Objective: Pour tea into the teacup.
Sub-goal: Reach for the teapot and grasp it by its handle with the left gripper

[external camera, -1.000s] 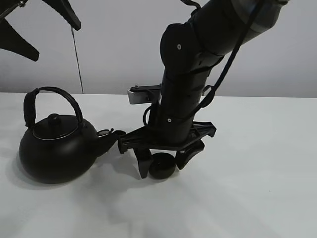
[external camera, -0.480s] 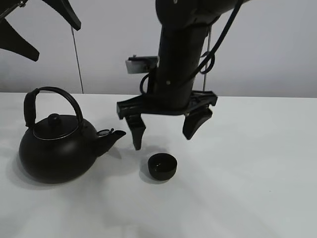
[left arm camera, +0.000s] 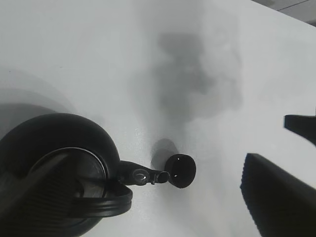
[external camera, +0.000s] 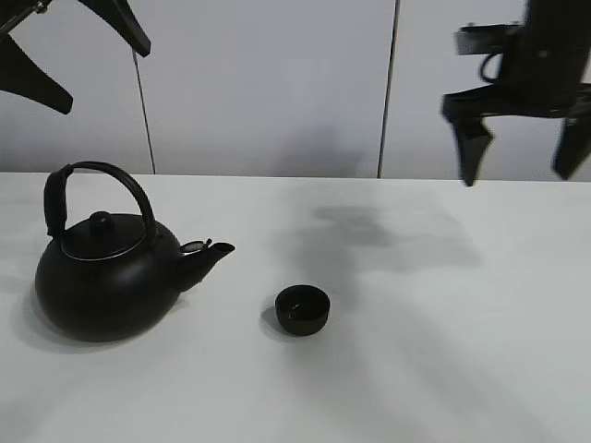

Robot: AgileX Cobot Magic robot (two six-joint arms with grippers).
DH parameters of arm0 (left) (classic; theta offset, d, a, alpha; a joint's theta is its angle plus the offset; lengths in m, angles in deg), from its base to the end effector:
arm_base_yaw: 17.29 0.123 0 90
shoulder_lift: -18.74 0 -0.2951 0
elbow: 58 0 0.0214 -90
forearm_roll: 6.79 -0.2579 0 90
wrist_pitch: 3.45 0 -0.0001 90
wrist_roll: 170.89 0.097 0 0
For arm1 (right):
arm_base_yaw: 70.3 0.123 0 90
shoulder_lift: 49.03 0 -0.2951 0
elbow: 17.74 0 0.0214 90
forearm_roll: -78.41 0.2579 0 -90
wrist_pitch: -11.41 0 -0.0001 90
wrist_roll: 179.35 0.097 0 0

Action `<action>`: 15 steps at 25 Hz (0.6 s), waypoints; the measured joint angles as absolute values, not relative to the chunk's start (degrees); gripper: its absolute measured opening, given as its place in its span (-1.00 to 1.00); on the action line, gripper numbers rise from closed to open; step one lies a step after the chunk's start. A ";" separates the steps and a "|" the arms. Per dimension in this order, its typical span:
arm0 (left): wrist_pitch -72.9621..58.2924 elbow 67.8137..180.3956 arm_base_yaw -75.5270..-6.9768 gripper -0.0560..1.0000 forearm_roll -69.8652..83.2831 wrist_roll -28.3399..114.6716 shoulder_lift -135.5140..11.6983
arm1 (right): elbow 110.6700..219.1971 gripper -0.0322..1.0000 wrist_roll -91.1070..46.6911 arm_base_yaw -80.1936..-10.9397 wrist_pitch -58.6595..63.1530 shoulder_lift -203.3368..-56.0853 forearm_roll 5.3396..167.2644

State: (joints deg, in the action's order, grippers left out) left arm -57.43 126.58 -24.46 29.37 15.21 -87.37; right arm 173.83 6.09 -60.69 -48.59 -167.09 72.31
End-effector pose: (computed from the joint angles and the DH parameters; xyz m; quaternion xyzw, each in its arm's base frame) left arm 0.3732 -0.0936 0.3024 -0.0169 0.9372 -0.2859 0.1990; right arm 0.4105 0.0605 0.2368 -0.0571 0.9902 -0.0331 0.1228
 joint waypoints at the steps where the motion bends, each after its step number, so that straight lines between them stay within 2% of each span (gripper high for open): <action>1: -57.43 126.58 -24.46 0.35 29.37 15.21 -87.37 | 173.83 0.36 5.08 -64.63 -49.41 -166.46 72.49; 5: -57.43 126.58 -24.46 0.35 29.37 15.21 -87.37 | 173.83 0.31 1.08 -75.28 -54.27 -163.47 75.14; 8: -57.43 126.58 -24.46 0.35 29.37 15.21 -87.37 | 173.11 0.30 -0.76 -80.22 -56.87 -158.96 78.85; 11: -57.43 126.58 -24.46 0.35 29.37 15.21 -87.37 | 170.98 0.25 -1.44 -81.34 -58.15 -151.22 82.48; 15: -57.43 126.58 -24.46 0.35 29.37 15.21 -87.37 | 164.49 0.19 -2.71 -78.45 -58.54 -135.58 85.01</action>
State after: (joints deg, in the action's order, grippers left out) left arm -57.43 126.58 -24.46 29.37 15.21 -87.37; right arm 164.49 -2.71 -78.45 -58.54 -135.58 85.01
